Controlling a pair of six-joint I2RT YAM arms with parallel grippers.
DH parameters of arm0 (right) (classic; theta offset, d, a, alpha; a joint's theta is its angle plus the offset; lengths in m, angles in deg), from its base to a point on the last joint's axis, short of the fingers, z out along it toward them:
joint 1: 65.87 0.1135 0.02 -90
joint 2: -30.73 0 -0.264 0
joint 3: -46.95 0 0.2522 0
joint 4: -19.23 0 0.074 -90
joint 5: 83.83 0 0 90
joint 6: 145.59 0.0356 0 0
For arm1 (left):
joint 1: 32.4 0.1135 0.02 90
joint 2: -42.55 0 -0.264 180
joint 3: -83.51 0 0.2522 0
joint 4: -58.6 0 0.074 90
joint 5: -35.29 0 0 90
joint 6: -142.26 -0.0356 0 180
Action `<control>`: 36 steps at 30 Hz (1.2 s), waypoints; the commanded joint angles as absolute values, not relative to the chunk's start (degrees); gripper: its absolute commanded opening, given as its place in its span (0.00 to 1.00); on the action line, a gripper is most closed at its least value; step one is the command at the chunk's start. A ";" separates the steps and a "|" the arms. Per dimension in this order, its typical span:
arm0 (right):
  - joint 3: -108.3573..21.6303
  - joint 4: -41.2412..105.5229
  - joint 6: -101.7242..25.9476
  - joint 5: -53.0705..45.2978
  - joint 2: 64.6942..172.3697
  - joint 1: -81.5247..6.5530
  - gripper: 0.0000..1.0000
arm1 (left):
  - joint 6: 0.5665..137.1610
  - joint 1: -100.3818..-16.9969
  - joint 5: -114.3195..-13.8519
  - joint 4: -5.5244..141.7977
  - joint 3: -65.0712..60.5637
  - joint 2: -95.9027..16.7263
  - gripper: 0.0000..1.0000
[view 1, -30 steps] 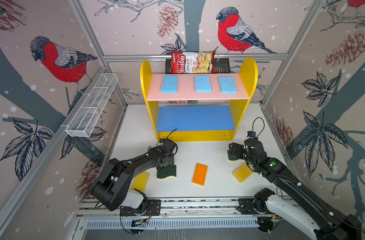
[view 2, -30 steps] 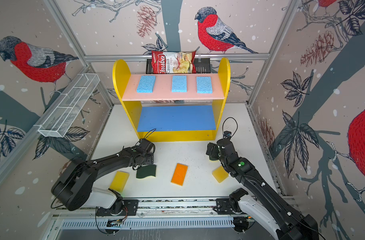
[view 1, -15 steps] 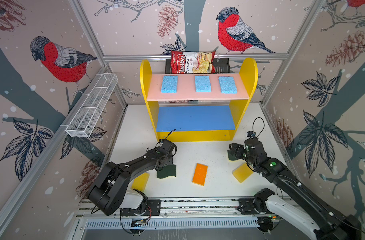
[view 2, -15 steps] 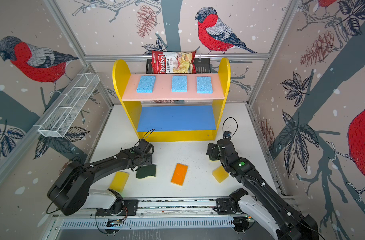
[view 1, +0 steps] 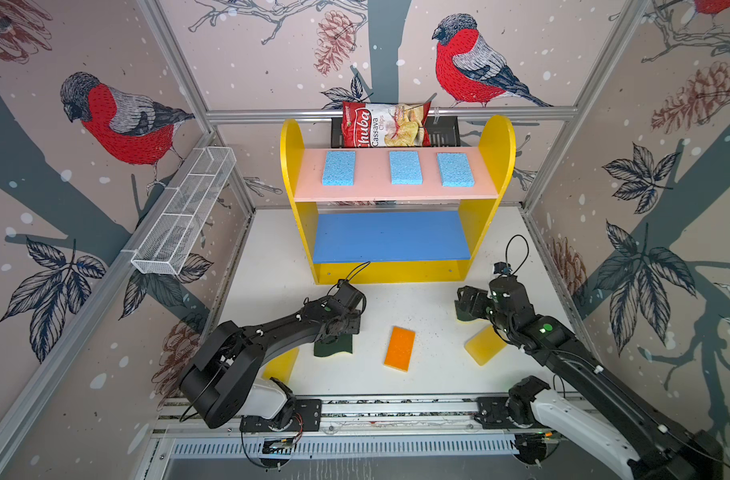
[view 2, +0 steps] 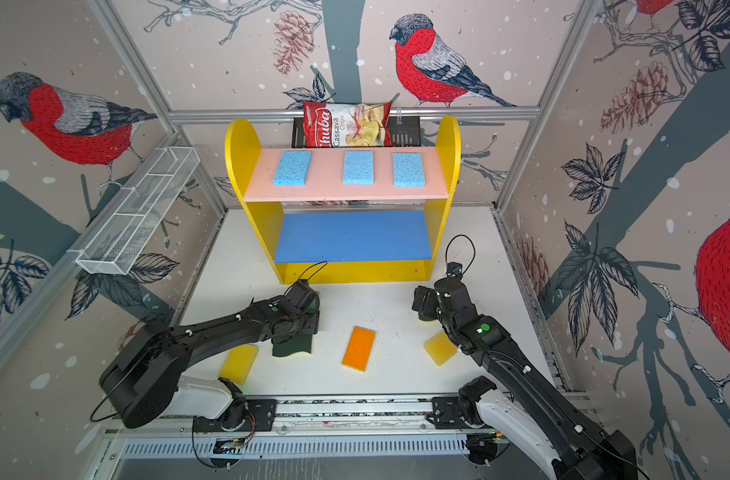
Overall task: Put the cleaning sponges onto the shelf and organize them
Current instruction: 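Lift the green-and-yellow sponge with the left gripper toward the blue shelf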
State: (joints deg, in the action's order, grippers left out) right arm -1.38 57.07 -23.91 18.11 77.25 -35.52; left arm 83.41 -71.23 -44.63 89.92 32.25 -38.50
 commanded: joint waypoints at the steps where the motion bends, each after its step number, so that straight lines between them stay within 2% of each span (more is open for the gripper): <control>1: -1.34 56.19 -23.09 17.86 76.89 -35.52 1.00 | 83.20 -71.90 -45.15 87.40 31.23 -39.73 0.67; 9: -1.35 56.10 -23.23 17.94 76.70 -35.50 1.00 | 82.66 -76.60 -43.83 87.32 27.48 -45.85 0.68; 19: -1.48 55.80 -23.49 17.77 76.96 -35.54 0.99 | 85.04 -77.83 -42.50 87.58 25.90 -47.96 0.83; 26: -1.62 55.61 -23.44 17.59 77.40 -35.55 1.00 | 87.51 -78.23 -42.16 87.28 26.20 -48.04 0.85; 31: -1.44 55.73 -23.37 17.64 77.32 -35.55 1.00 | 89.34 -78.43 -41.23 86.41 26.98 -48.48 0.84; 36: -1.25 56.10 -23.27 17.68 76.88 -35.55 1.00 | 90.74 -78.93 -40.67 85.85 27.62 -49.02 0.74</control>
